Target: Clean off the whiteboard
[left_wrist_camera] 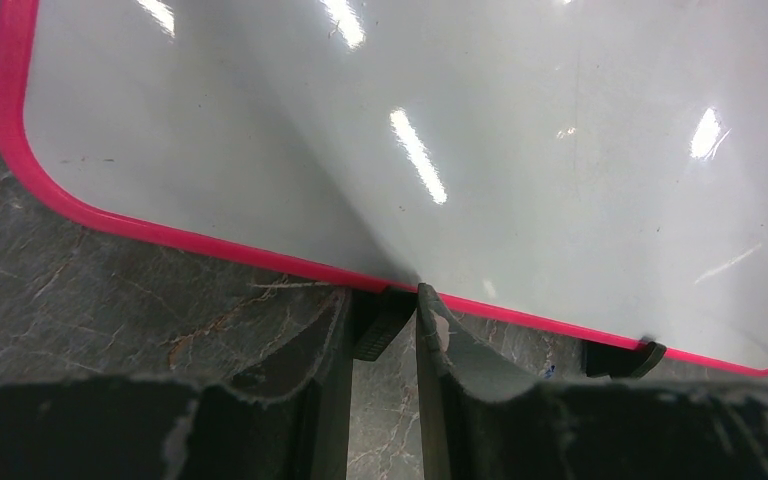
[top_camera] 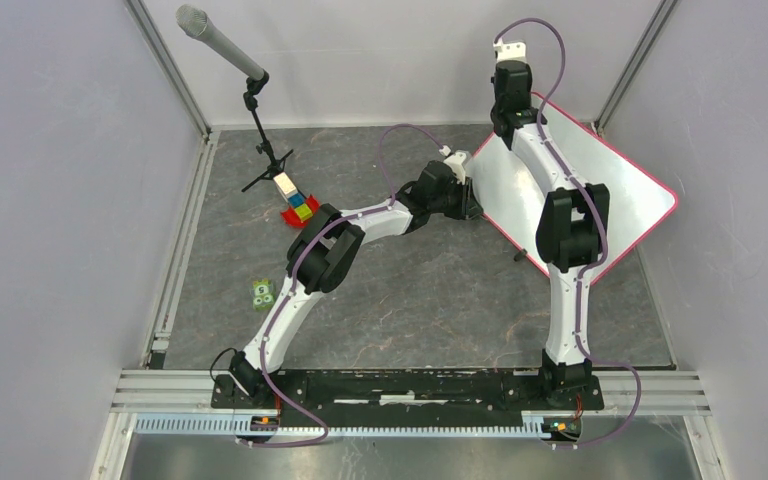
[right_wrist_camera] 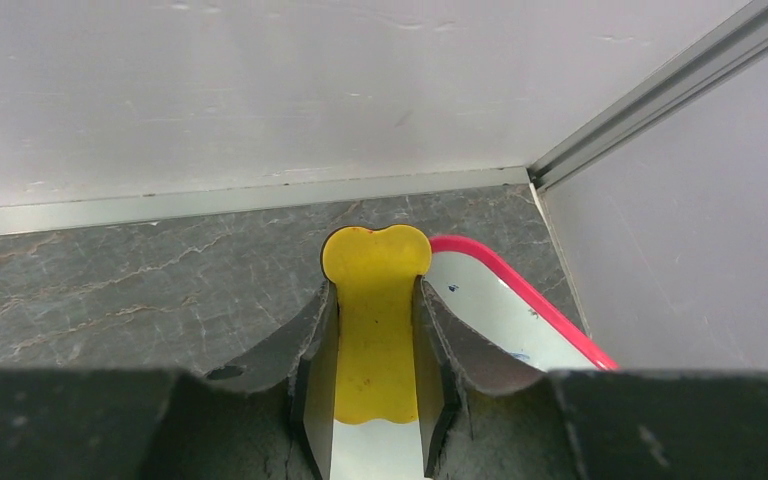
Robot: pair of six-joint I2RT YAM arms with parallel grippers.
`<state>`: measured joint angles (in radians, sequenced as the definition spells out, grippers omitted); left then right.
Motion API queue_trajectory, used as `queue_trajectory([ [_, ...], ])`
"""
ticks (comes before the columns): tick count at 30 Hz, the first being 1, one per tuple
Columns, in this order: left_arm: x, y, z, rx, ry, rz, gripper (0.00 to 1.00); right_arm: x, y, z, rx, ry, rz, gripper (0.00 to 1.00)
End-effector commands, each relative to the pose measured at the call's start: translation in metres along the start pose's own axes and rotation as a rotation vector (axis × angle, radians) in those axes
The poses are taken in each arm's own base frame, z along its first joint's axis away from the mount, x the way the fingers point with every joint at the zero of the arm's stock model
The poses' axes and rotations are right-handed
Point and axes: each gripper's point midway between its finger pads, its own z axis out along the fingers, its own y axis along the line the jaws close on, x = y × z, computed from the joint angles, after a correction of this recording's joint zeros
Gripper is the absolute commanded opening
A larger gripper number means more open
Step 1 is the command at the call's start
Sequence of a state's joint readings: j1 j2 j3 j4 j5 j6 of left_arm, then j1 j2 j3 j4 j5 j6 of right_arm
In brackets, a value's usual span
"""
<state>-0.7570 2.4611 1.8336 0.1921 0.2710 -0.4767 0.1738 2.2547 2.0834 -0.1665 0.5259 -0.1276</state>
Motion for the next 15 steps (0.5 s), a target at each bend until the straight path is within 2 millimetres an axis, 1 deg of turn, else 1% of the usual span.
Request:
queue_trajectory([
  [1, 0.011, -0.008, 0.008, 0.022, 0.024, 0.003, 0.22, -0.009, -0.021, -0.005, 0.076, -0.023, 0.058, 0.33],
  [3, 0.011, -0.008, 0.008, 0.022, 0.024, 0.002, 0.22, -0.009, -0.032, -0.010, 0.110, -0.020, 0.078, 0.33],
  [6, 0.012, -0.007, 0.008, 0.021, 0.024, 0.003, 0.22, -0.003, -0.047, -0.015, 0.141, 0.007, 0.115, 0.33],
  [11, 0.011, -0.008, 0.008, 0.020, 0.024, 0.005, 0.22, 0.012, -0.059, -0.028, 0.175, 0.030, 0.130, 0.33],
  [14, 0.012, -0.008, 0.008, 0.019, 0.024, 0.007, 0.22, 0.021, -0.070, -0.031, 0.208, 0.057, 0.124, 0.33],
  [15, 0.011, -0.008, 0.008, 0.019, 0.024, 0.006, 0.22, 0.022, -0.074, -0.032, 0.218, 0.062, 0.156, 0.33],
])
